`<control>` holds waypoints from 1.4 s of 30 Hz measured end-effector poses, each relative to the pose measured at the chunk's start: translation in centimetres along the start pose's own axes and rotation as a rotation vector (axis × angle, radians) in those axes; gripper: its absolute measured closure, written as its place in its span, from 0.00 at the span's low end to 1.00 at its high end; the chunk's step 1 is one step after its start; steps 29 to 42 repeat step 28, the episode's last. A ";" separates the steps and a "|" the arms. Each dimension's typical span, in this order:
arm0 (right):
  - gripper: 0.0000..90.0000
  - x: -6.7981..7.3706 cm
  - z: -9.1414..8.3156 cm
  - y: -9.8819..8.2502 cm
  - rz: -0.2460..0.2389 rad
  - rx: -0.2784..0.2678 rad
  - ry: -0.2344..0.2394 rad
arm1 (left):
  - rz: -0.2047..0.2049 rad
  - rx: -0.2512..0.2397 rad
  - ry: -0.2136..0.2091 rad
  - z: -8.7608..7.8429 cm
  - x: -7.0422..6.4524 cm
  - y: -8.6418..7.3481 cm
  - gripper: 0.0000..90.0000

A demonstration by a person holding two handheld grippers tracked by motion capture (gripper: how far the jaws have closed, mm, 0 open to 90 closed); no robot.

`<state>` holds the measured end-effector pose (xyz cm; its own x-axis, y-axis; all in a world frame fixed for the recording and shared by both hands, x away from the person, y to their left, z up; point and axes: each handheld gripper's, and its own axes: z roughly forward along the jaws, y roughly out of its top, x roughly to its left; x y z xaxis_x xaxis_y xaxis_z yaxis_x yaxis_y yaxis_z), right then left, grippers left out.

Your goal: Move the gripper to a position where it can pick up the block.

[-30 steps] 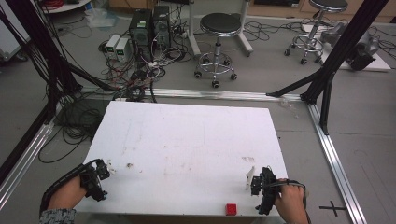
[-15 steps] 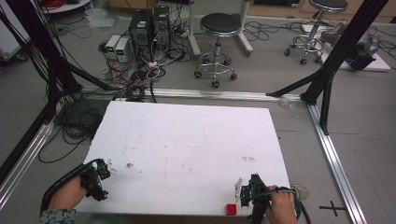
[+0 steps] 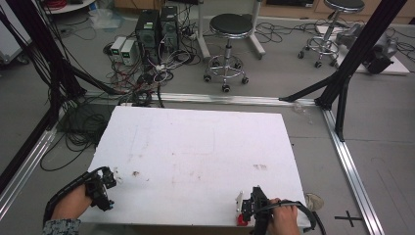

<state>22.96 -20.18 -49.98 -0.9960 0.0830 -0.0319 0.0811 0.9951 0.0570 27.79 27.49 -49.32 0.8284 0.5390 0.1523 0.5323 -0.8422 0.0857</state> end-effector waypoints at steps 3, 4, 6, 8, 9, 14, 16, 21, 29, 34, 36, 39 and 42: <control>0.01 0.1 0.5 0.7 -0.010 -0.012 0.005 | -0.001 -0.001 -0.001 0.0 0.0 0.0 0.22; 0.01 0.1 0.5 0.7 -0.010 -0.012 0.005 | 0.000 0.000 -0.001 0.0 0.0 0.0 0.22; 0.01 0.1 1.1 1.4 -0.013 -0.011 0.014 | -0.001 0.000 -0.001 0.0 0.0 0.0 0.22; 0.01 0.2 1.3 1.6 -0.017 -0.011 0.019 | -0.001 -0.001 -0.003 0.0 0.0 0.0 0.22; 0.01 0.3 1.7 2.0 -0.028 -0.011 0.022 | -0.001 0.000 -0.003 0.0 0.0 0.0 0.22; 0.01 0.6 2.3 2.4 -0.052 0.005 0.016 | 0.001 0.000 -0.002 0.0 0.0 0.0 0.22; 0.01 0.7 2.5 2.6 -0.057 0.019 0.011 | 0.001 0.000 0.001 0.1 0.0 0.0 0.22; 0.01 0.7 2.5 2.5 -0.060 0.020 0.013 | 0.004 0.003 -0.003 0.1 0.0 0.1 0.22; 0.01 0.7 2.6 2.6 -0.069 0.019 0.011 | 0.003 0.002 0.000 0.1 0.0 0.1 0.22; 0.01 0.7 2.6 2.6 -0.069 0.019 0.011 | 0.003 0.002 0.000 0.1 0.0 0.1 0.22; 0.01 0.7 2.6 2.6 -0.069 0.019 0.011 | 0.003 0.002 0.000 0.1 0.0 0.1 0.22; 0.01 0.7 2.6 2.6 -0.069 0.019 0.011 | 0.003 0.002 0.000 0.1 0.0 0.1 0.22; 0.01 0.7 2.6 2.6 -0.069 0.019 0.011 | 0.003 0.002 0.000 0.1 0.0 0.1 0.22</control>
